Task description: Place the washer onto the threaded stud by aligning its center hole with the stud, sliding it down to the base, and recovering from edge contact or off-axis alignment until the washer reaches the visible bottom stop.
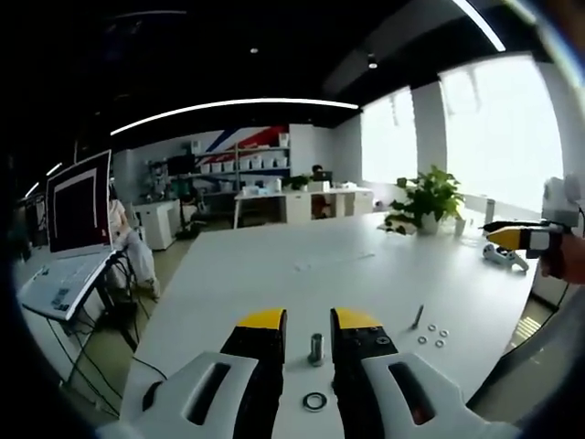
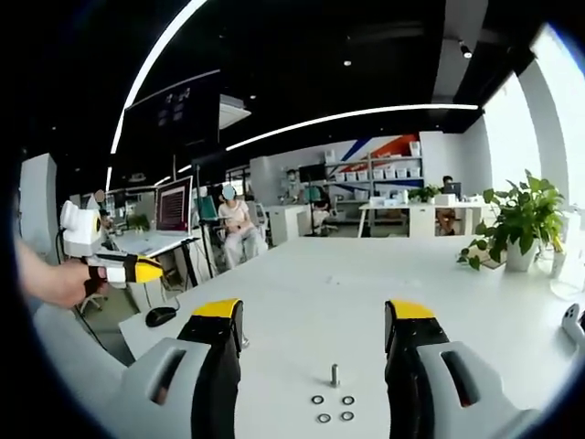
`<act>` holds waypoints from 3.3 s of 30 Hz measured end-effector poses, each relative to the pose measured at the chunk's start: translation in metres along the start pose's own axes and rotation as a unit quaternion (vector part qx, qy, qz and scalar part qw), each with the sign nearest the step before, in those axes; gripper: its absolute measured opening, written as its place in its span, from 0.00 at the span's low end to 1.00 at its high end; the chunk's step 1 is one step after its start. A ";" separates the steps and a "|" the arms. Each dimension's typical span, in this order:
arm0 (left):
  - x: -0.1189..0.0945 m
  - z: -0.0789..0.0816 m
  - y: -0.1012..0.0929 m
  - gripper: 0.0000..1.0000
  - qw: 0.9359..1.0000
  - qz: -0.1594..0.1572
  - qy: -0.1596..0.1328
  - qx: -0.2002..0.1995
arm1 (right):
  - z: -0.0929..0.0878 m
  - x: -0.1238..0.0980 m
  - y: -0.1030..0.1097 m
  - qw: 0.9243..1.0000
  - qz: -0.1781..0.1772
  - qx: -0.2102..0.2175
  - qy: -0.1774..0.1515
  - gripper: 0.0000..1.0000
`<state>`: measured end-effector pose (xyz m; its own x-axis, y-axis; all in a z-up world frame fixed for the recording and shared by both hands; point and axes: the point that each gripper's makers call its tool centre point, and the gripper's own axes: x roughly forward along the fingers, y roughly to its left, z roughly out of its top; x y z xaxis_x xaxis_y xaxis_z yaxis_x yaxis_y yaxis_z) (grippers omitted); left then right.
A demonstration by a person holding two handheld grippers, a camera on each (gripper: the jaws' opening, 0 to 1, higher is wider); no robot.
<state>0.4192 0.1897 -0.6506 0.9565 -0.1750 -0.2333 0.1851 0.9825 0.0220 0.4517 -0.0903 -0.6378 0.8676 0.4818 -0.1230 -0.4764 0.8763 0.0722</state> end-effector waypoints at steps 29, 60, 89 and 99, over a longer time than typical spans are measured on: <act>0.007 -0.016 -0.007 0.17 0.999 -0.011 0.039 0.004 | -0.008 0.008 0.013 1.000 0.018 -0.009 0.016 0.66; 0.030 -0.092 -0.029 0.16 0.979 -0.049 0.197 0.005 | -0.007 0.007 0.013 0.999 0.020 -0.021 0.015 0.64; 0.046 -0.168 -0.035 0.14 0.936 -0.101 0.334 0.054 | -0.010 0.006 0.015 0.999 0.021 -0.034 0.025 0.63; 0.050 -0.178 -0.029 0.13 0.926 -0.109 0.353 0.071 | -0.011 0.006 0.012 0.999 0.015 -0.036 0.027 0.63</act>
<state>0.4212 0.1638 -0.8356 0.5159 -0.2330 -0.8244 0.4316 0.9019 0.0151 0.4496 -0.0771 -0.6484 0.8444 0.5064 -0.1749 -0.5134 0.8581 0.0064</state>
